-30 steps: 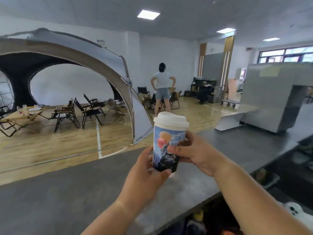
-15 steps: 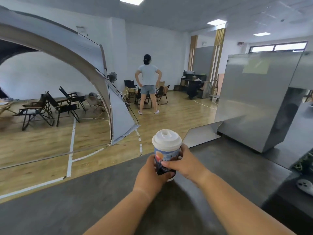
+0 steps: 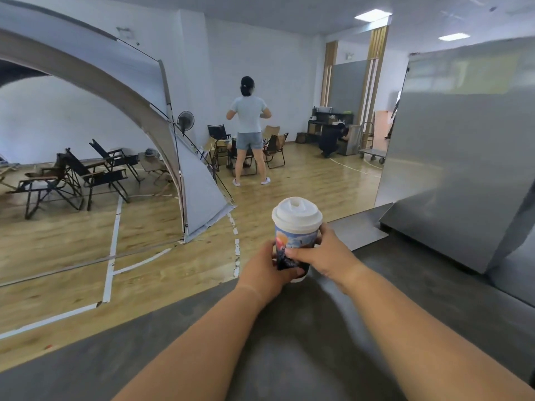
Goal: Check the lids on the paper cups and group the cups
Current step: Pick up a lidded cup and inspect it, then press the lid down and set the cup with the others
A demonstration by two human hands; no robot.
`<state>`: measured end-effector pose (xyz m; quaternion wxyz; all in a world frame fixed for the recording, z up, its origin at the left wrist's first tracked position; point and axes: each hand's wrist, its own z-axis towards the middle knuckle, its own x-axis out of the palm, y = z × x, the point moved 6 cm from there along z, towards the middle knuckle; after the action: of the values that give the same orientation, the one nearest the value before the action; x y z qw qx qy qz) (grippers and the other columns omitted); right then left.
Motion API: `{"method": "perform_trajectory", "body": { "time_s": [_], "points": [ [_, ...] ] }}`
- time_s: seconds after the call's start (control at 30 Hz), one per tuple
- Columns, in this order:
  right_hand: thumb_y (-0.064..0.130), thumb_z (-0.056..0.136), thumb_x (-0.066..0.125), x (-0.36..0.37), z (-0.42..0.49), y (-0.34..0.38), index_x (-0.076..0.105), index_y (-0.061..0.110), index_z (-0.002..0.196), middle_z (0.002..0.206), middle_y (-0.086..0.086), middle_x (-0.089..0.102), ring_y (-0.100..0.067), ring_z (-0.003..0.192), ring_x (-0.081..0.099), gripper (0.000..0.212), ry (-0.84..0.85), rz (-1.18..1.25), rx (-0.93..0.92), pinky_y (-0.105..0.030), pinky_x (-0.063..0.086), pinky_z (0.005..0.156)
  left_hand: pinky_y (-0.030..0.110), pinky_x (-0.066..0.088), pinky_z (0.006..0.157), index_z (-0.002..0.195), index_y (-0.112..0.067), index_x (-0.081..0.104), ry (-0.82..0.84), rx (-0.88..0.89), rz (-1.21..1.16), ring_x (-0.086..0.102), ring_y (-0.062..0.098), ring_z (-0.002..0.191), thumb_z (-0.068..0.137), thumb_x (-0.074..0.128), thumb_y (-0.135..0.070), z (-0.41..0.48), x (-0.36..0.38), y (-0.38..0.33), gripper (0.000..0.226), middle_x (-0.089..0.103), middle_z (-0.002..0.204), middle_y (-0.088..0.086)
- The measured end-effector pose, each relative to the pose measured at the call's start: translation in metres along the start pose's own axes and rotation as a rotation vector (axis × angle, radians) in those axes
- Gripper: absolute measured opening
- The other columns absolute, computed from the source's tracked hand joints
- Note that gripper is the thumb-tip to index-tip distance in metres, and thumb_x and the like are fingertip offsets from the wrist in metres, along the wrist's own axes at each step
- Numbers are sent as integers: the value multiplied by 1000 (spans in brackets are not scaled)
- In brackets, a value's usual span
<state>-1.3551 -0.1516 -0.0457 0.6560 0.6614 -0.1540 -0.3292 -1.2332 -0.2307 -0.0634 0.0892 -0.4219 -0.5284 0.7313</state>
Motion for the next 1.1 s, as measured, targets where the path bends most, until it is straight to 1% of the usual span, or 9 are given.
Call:
{"method": "perform_trajectory", "body": {
  "time_s": [0.13, 0.27, 0.33, 0.43, 0.53, 0.67, 0.8, 0.9, 1.1],
  "points": [
    [18, 65, 89, -3, -2, -1, 46, 18, 133, 116, 5, 65, -10, 108, 63, 81, -7, -14, 20, -29, 53, 92, 24, 44, 84, 128, -31, 43, 16, -14, 32, 59, 8, 100, 73, 81, -35, 3, 4, -1, 66, 62, 114, -11],
    [22, 71, 86, -7, -31, 3, 35, 19, 141, 129, 7, 49, -16, 120, 53, 87, -90, -28, 100, -36, 45, 103, 31, 39, 102, 149, -22, 20, 35, -85, 41, 46, 21, 133, 73, 82, -34, -20, -11, 6, 99, 48, 142, 1],
    [8, 83, 72, -18, -65, 9, 38, 15, 138, 122, -1, 48, -16, 102, 54, 65, -290, 10, 104, -28, 47, 85, 32, 35, 111, 152, -21, 15, 27, -97, 56, 40, 19, 138, 79, 77, -31, -53, -35, 13, 97, 40, 151, 4],
    [-7, 85, 53, -6, -119, 19, 53, 15, 102, 107, -7, 59, -12, 77, 53, 28, -407, 40, 51, -28, 41, 69, 20, 35, 106, 148, -25, 28, 8, -96, 107, 44, 10, 133, 85, 70, -29, -125, -91, 34, 76, 45, 146, 0],
    [-10, 85, 53, 66, -158, 46, 57, 20, 91, 97, -7, 63, -17, 73, 57, 31, -167, 22, 9, -33, 45, 66, 3, 34, 89, 143, -31, 36, -52, -100, 158, 46, 2, 129, 87, 68, -31, -210, -162, 57, 64, 49, 141, -7],
    [-7, 86, 58, 209, -224, 107, 59, 22, 95, 96, -1, 66, -12, 78, 59, 30, 151, 2, -65, -26, 47, 67, 10, 31, 104, 138, -41, 38, -185, -22, 292, 43, -9, 126, 88, 63, -43, -338, -271, 61, 57, 48, 138, -22],
    [-1, 88, 59, 352, -320, 172, 60, 24, 103, 106, -1, 67, -18, 97, 65, 29, 384, 59, -158, -30, 50, 77, -1, 32, 85, 127, -58, 38, -359, 98, 490, 45, -17, 113, 86, 54, -59, -482, -381, 44, 44, 44, 118, -43],
    [3, 90, 58, 442, -392, 214, 60, 25, 106, 107, 0, 67, -16, 100, 66, 27, 468, 106, -201, -28, 51, 78, -2, 36, 81, 112, -69, 43, -499, 158, 486, 50, -11, 102, 82, 51, -65, -574, -463, 52, 31, 43, 116, -50],
    [18, 96, 56, 567, -477, 246, 58, 29, 112, 114, 5, 65, -12, 105, 63, 20, 501, 99, -185, -30, 50, 91, 7, 33, 99, 106, -48, 62, -700, 240, 479, 46, -12, 120, 83, 50, -53, -665, -567, 129, 26, 50, 124, -37]
  ]
}}
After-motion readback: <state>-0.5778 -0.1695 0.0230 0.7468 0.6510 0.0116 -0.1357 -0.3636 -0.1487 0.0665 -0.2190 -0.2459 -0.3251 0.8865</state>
